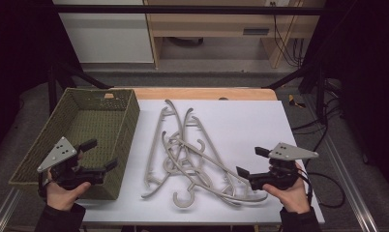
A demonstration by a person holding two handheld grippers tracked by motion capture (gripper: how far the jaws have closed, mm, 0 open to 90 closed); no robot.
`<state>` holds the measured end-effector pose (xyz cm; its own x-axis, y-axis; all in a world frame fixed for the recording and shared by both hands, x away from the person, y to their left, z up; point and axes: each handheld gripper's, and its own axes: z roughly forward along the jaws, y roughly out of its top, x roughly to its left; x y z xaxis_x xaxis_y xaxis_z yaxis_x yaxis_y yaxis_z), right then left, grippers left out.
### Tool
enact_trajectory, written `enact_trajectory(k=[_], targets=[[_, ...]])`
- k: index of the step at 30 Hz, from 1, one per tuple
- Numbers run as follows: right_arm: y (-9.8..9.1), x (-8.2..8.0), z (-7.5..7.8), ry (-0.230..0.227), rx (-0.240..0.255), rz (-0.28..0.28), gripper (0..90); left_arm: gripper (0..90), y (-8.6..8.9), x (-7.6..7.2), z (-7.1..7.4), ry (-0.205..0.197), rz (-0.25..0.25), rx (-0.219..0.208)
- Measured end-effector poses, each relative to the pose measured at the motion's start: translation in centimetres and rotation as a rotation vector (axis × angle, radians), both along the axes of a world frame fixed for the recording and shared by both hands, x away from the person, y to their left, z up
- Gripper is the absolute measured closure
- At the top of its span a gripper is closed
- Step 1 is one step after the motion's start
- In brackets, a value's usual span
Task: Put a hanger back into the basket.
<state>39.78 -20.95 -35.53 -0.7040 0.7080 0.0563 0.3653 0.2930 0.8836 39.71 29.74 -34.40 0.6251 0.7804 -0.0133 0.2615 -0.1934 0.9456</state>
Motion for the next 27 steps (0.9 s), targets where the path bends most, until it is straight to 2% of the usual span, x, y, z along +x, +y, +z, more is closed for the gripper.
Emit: enact_trajectory(k=[4,5,7,8,9,12,15,17,19,22,26,27], targets=[[2.3,0.1,-0.6,0.044,-0.074,0.076,12.7,4.2,-0.3,0.0,0.0,0.003,-0.009,0.003],[3.4,0.4,-1.1,0.081,-0.098,0.118,13.8,4.2,-0.3,0.0,0.0,0.003,-0.01,0.004],[4.0,0.5,-1.5,0.096,-0.114,0.136,14.2,4.2,-0.3,0.0,0.0,0.002,-0.012,0.014],[5.2,0.7,-2.2,0.12,-0.163,0.177,15.5,4.2,-0.2,0.0,0.0,0.003,-0.01,0.014],[5.2,0.7,-2.2,0.12,-0.163,0.177,15.5,4.2,-0.3,0.0,0.0,0.005,-0.008,0.007],[6.7,0.7,-2.9,0.148,-0.209,0.198,18.7,4.2,-0.2,-0.1,0.1,-0.002,-0.01,0.009],[7.9,1.0,-3.7,0.188,-0.244,0.225,27.5,4.3,-0.2,-0.1,0.1,-0.002,-0.012,0.011],[8.2,1.1,-3.9,0.194,-0.249,0.241,29.6,4.3,-0.2,-0.1,0.1,0.003,-0.011,0.009],[9.2,1.2,-4.4,0.224,-0.3,0.265,35.8,4.3,-0.3,-0.1,0.1,0.004,-0.011,0.011],[9.9,1.5,-4.9,0.229,-0.322,0.288,39.8,4.4,-0.3,-0.1,0.1,0.004,-0.014,0.015],[11.4,2.1,-6.0,0.249,-0.403,0.329,50.0,4.6,-0.5,-0.1,0.1,0.001,-0.021,0.019],[11.4,2.1,-6.0,0.249,-0.403,0.329,50.0,4.6,-0.5,-0.1,0.0,0.002,-0.022,0.02]])
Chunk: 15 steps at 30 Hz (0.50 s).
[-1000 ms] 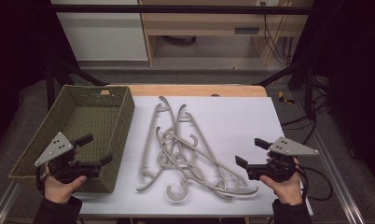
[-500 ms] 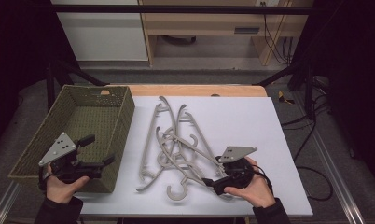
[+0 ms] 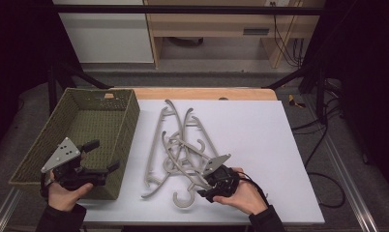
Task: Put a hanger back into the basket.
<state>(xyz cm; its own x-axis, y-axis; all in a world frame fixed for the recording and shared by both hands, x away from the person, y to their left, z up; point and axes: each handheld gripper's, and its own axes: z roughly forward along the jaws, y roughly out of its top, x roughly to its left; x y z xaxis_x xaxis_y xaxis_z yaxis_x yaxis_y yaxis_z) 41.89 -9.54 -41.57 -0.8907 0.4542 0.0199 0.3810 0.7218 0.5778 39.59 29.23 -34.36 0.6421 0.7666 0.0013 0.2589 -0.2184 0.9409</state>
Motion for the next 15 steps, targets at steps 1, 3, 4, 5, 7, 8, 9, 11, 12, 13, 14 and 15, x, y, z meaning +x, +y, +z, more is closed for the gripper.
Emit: enact_trajectory(k=[1,3,4,5,7,8,9,11,12,13,14,15], targets=[[0.3,0.1,-0.5,0.005,-0.035,0.003,53.5,4.6,0.0,0.0,0.0,0.001,-0.001,0.002],[0.4,0.2,-0.7,0.006,-0.048,0.006,54.9,4.6,-0.1,0.1,-0.1,0.004,-0.003,0.004],[0.5,0.3,-1.0,0.011,-0.057,0.008,56.4,4.6,-0.1,0.1,-0.1,0.004,-0.003,0.006],[0.6,0.6,-1.4,0.011,-0.072,0.012,59.9,4.7,-0.1,0.1,-0.1,0.004,-0.004,0.006],[0.6,0.6,-1.6,0.012,-0.078,0.008,61.3,4.7,-0.2,0.1,-0.1,0.006,-0.003,0.007],[0.7,0.7,-1.8,0.017,-0.09,0.004,63.1,4.7,-0.2,0.1,-0.1,0.006,-0.004,0.008],[0.7,0.9,-2.0,0.019,-0.094,0.01,64.0,4.8,-0.2,0.1,-0.1,0.006,-0.004,0.008],[1.0,1.0,-2.2,0.023,-0.095,0.012,66.2,4.7,-0.2,0.1,-0.1,0.007,-0.004,0.009],[1.0,1.0,-2.2,0.023,-0.095,0.012,66.2,4.7,-0.2,0.1,-0.1,0.008,-0.005,0.009],[1.0,1.0,-2.3,0.025,-0.094,0.008,66.9,4.8,-0.3,0.1,-0.2,0.009,-0.005,0.008],[1.0,1.0,-2.3,0.025,-0.096,0.01,67.5,4.7,-0.3,0.1,-0.2,0.009,-0.005,0.009],[1.1,1.1,-2.3,0.026,-0.093,0.008,68.2,4.8,-0.3,0.2,-0.2,0.009,-0.006,0.011]])
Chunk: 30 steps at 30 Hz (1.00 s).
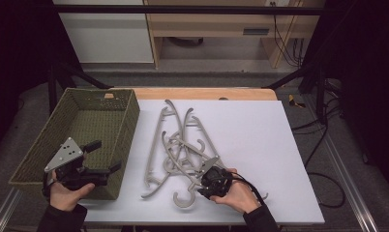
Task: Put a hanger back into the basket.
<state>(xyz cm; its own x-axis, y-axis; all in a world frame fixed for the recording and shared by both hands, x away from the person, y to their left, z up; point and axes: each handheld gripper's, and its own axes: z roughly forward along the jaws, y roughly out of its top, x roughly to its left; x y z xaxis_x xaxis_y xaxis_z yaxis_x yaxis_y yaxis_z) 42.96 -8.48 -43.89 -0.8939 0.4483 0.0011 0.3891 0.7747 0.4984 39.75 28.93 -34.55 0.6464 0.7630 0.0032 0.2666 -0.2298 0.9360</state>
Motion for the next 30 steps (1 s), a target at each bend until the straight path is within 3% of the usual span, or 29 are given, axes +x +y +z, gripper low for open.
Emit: enact_trajectory(k=[5,8,13,16,20,25,30], targets=[[0.2,0.3,-0.2,0.003,-0.006,-0.012,73.6,4.9,-0.1,0.0,0.0,-0.001,-0.003,0.004],[0.7,0.2,-0.4,0.014,-0.025,-0.018,74.6,4.9,-0.2,0.0,0.0,0.0,-0.004,0.007],[1.3,0.2,-0.7,-0.007,-0.069,-0.018,79.9,5.0,-0.2,0.0,0.0,-0.001,-0.005,0.009],[1.2,0.3,-0.6,0.014,-0.053,-0.036,81.7,5.1,-0.2,0.1,-0.1,0.0,-0.006,0.01],[1.0,0.3,-0.5,0.002,-0.06,-0.02,81.9,5.2,-0.3,0.0,0.0,-0.002,-0.006,0.011],[0.6,0.2,-0.1,0.02,-0.031,-0.023,82.1,5.3,-0.3,0.0,0.0,-0.003,-0.009,0.014],[-0.1,0.2,0.9,0.0,0.024,-0.016,82.2,5.4,-0.4,-0.1,0.0,-0.005,-0.015,0.017]])
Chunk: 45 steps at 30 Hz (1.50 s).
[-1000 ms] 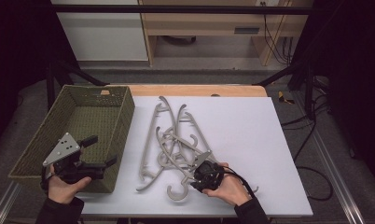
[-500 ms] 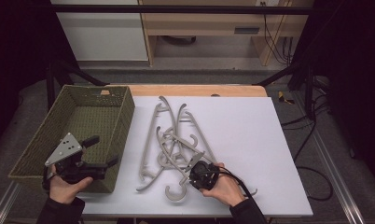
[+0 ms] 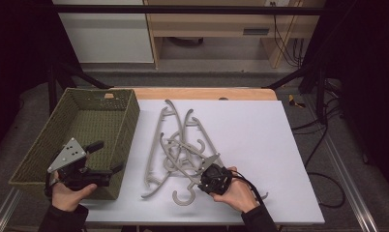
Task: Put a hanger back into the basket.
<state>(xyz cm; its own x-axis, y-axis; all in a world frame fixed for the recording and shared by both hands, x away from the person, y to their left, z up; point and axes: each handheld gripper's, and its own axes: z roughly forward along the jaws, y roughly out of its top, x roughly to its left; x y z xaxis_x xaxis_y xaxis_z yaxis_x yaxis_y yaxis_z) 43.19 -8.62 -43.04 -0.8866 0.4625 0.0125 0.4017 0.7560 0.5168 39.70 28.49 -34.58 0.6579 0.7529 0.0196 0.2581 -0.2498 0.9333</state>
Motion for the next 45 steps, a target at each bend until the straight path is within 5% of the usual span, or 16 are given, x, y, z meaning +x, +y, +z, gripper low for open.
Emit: enact_trajectory(k=[13,20,27,38,45], targets=[[-2.4,-0.7,3.2,0.0,0.13,0.012,82.4,5.6,-0.9,-0.5,0.3,-0.019,-0.038,0.027],[-3.8,-1.6,5.2,-0.013,0.202,0.065,82.4,5.7,-2.6,-1.3,0.6,-0.042,-0.104,0.102],[-4.0,-2.3,6.0,0.019,0.237,0.16,82.3,7.5,-5.6,-2.1,0.2,-0.057,-0.209,0.229],[-3.0,-3.1,6.0,0.082,0.23,0.264,82.4,21.9,-10.2,-3.1,-1.9,-0.111,-0.366,0.539],[-2.4,-3.5,6.0,0.104,0.224,0.31,82.3,36.8,-12.1,-3.8,-2.7,-0.176,-0.427,0.627]])
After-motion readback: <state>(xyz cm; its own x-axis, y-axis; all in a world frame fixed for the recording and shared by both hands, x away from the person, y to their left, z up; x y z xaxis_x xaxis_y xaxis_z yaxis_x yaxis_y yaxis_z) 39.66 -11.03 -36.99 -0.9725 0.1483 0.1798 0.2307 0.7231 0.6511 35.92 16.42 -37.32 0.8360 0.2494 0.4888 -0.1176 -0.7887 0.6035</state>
